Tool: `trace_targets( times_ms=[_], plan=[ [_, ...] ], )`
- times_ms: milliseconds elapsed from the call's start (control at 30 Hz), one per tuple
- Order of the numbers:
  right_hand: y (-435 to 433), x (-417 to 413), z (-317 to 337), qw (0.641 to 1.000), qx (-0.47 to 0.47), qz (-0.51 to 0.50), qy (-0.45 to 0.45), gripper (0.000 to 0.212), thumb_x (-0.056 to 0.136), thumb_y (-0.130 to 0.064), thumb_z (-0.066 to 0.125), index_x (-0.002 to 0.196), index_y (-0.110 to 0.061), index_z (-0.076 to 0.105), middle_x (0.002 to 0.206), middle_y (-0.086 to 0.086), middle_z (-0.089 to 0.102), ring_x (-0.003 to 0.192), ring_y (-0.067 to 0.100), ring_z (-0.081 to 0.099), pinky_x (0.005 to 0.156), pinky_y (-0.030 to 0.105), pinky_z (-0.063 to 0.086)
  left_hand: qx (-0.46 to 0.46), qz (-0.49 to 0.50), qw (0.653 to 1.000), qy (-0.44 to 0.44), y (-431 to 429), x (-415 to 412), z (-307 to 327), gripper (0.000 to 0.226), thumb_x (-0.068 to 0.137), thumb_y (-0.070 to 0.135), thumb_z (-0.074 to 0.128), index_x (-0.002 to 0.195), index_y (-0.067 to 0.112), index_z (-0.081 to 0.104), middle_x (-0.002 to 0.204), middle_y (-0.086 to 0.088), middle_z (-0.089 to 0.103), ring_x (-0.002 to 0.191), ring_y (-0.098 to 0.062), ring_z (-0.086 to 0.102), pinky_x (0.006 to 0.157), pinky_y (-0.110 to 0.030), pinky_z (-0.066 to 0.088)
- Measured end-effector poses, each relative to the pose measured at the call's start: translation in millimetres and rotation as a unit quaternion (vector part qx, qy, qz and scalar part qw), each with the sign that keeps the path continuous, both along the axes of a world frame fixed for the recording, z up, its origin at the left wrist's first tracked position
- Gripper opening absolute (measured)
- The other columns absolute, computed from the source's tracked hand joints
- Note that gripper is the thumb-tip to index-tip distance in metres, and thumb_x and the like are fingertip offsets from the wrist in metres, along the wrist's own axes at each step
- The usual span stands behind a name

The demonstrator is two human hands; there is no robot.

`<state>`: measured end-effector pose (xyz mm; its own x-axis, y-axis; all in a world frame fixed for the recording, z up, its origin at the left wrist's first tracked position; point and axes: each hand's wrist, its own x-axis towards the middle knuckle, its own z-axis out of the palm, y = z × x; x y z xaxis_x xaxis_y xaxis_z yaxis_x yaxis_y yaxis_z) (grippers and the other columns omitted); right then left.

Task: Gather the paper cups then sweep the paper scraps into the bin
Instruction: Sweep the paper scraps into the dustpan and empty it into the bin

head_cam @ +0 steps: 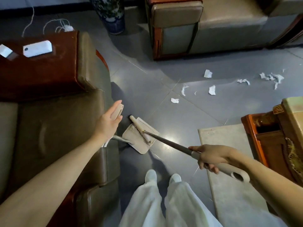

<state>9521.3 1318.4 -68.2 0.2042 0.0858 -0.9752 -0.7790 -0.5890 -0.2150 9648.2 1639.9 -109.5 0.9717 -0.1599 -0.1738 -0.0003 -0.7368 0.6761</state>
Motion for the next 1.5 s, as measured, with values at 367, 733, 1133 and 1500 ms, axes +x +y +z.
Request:
trace_targets(
  times_ms=[367, 733, 1133, 1500],
  plan=[
    [-120.0, 65.8, 23.0, 0.980, 0.026, -0.191, -0.044, 0.070, 0.092, 0.008, 0.030, 0.142, -0.042, 0.028, 0.045, -0.002, 0.046, 0.032, 0.006, 0.035, 0.031, 0.015, 0.032, 0.000, -0.063, 0.997, -0.047, -115.3, 105.0, 5.5, 0.050, 0.093, 0.015, 0.062, 0.139, 0.029, 0.049, 0.125, -0.006, 0.064, 0.105, -0.037, 0.061, 0.089, -0.028, 0.040],
    [-244.8, 145.5, 21.0, 0.933, -0.021, -0.346, -0.096, 0.071, 0.089, 0.011, 0.037, 0.143, -0.035, 0.032, 0.052, 0.006, 0.044, 0.030, 0.008, 0.035, 0.030, 0.014, 0.032, -0.020, -0.114, 0.993, -0.001, -221.3, 216.5, 7.2, 0.053, 0.094, 0.017, 0.060, 0.139, 0.041, 0.046, 0.117, 0.007, 0.061, 0.110, -0.020, 0.058, 0.089, -0.017, 0.037],
    [-274.0, 201.9, -34.7, 0.936, -0.218, -0.259, -0.101, 0.059, 0.085, 0.004, 0.039, 0.143, -0.008, 0.039, 0.048, 0.010, 0.053, 0.034, 0.017, 0.047, 0.037, 0.022, 0.042, 0.002, -0.167, 0.985, 0.049, -228.2, 288.2, -3.9, 0.056, 0.094, 0.022, 0.060, 0.126, 0.064, 0.041, 0.122, 0.001, 0.063, 0.104, -0.024, 0.061, 0.094, -0.039, 0.047],
    [-153.5, 251.0, -55.3, 0.952, -0.137, -0.270, -0.054, 0.069, 0.086, -0.004, 0.047, 0.148, -0.029, 0.030, 0.087, 0.010, 0.068, 0.062, 0.018, 0.063, 0.061, 0.031, 0.060, -0.009, -0.212, 0.977, 0.030, -246.8, 361.4, -8.5, 0.052, 0.093, 0.019, 0.061, 0.139, 0.038, 0.047, 0.133, 0.013, 0.055, 0.120, -0.018, 0.053, 0.097, -0.019, 0.038]
  ],
)
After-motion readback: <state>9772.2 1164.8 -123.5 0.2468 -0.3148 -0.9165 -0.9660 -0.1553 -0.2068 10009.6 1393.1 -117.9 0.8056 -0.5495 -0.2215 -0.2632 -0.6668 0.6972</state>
